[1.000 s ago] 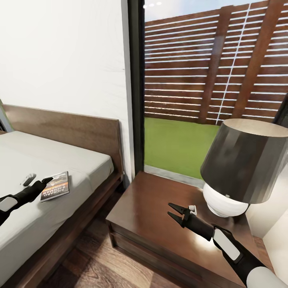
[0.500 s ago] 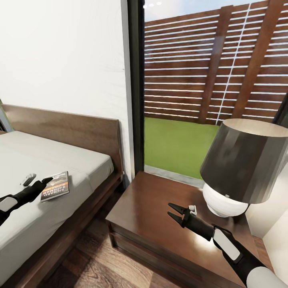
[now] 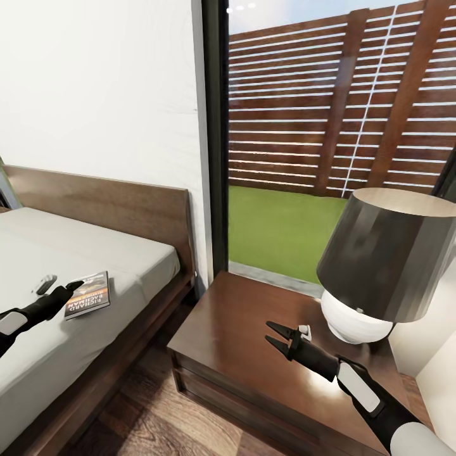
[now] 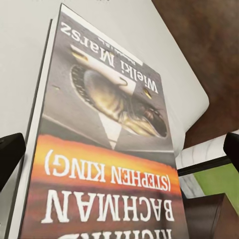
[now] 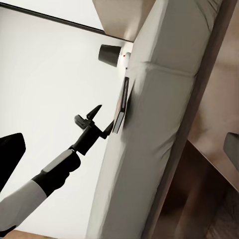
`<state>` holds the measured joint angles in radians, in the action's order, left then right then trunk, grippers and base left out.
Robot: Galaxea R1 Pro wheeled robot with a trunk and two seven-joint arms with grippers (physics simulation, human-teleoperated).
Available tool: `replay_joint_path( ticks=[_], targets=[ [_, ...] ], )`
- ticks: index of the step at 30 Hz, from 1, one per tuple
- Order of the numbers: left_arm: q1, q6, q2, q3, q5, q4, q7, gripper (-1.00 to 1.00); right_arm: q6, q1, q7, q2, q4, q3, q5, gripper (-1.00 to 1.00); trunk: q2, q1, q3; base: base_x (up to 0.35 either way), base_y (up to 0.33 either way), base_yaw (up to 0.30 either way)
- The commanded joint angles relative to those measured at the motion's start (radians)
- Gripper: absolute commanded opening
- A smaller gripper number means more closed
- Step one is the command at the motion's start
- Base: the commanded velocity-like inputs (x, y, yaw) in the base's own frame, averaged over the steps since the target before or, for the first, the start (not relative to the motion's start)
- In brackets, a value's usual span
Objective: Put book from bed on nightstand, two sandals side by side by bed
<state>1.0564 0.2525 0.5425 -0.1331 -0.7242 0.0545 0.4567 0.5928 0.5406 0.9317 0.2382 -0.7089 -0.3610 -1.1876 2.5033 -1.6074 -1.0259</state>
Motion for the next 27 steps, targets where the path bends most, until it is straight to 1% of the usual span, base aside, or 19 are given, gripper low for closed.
replay_joint_path(
  ticks=[1,20,27],
  targets=[
    [0.001,0.009,0.0,-0.008,-0.001,0.0,0.002,1.0,0.007,0.001,-0.001,0.001,0.0,-0.004,-0.01,1.0,0.0,0.0,-0.001,0.0,0.0,0.0],
    [0.001,0.01,0.002,-0.009,-0.001,-0.001,0.003,1.0,0.007,0.001,-0.001,0.001,0.0,-0.004,-0.01,1.0,0.0,0.0,-0.001,0.0,0.0,0.0],
    [0.001,0.01,0.003,-0.009,-0.001,-0.001,0.003,1.0,0.007,0.001,-0.001,0.001,0.0,-0.004,-0.01,1.0,0.0,0.0,-0.001,-0.039,-0.046,0.0]
  ],
)
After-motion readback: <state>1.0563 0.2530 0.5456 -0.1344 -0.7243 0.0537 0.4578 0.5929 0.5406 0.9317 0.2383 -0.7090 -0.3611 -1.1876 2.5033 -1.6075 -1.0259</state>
